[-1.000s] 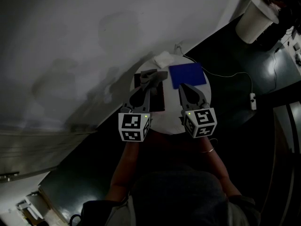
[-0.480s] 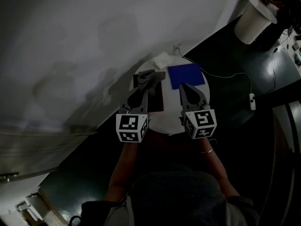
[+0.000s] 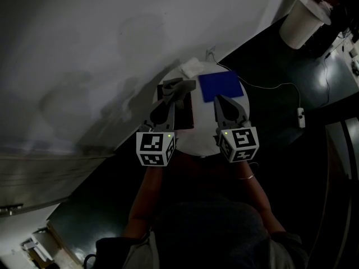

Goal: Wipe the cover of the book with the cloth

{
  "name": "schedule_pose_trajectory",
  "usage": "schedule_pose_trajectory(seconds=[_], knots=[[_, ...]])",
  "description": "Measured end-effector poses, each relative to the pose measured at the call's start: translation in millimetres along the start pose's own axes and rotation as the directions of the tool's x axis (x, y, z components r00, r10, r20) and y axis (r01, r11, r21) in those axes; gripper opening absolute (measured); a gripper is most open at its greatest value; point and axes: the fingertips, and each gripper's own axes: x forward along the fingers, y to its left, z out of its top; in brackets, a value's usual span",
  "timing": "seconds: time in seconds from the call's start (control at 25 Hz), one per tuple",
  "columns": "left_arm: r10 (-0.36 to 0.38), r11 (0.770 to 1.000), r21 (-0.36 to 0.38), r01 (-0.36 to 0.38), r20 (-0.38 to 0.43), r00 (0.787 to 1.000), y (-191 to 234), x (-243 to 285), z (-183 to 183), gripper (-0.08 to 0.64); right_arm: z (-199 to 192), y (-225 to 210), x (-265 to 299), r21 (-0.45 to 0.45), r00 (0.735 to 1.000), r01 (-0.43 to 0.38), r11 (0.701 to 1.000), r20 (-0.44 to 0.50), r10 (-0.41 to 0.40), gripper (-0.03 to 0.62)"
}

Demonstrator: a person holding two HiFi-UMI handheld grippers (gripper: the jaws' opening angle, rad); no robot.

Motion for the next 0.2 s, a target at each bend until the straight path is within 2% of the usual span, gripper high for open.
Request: schedule_pose_trajectory(seconds=[0.2], knots=[[0.003, 1.0, 0.005, -0.003, 0.006, 1.0, -2.6, 3.4, 1.8, 0.034, 0.7, -8.2, 0.2, -0.008, 1.0, 0.012, 1.0, 0.005, -0.012, 0.028]])
